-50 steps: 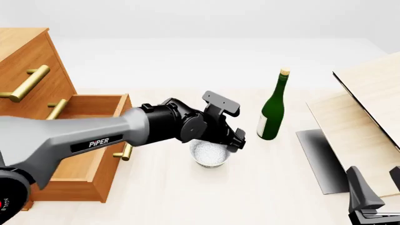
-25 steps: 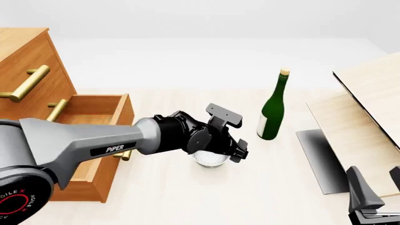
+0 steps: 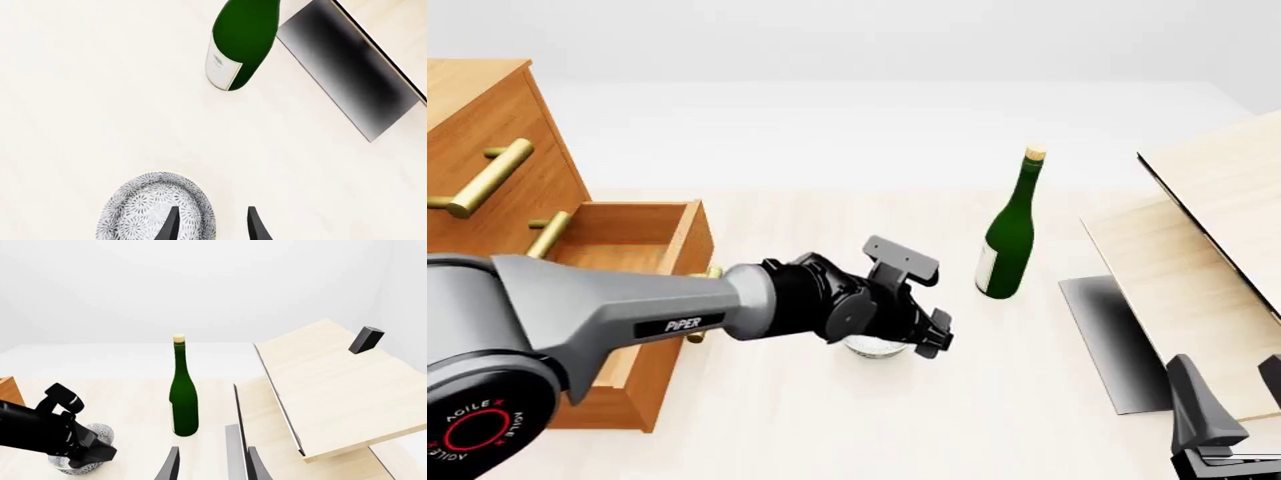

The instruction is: Put the bowl in the bottom drawer of the cabinet.

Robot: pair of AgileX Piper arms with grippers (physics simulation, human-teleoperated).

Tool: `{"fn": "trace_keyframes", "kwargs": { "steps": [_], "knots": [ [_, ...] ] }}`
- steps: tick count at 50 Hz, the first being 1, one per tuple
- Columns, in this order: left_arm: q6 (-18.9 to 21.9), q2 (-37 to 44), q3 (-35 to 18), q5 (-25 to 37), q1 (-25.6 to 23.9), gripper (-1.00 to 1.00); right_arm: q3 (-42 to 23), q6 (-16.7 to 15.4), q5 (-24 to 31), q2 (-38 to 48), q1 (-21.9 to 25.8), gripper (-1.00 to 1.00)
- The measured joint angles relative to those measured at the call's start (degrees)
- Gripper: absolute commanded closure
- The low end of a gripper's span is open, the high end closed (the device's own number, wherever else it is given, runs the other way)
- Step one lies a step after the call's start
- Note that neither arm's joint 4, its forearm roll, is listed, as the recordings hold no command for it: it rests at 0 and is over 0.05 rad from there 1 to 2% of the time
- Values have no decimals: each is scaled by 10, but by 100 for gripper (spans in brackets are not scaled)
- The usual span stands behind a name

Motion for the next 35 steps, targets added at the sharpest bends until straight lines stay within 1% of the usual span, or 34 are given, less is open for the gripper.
{"fn": "trace_keyframes", "kwargs": {
  "steps": [35],
  "knots": [
    [-16,21,4,-15,-1,-100,0,0,0,0,0,-100]
  ]
}}
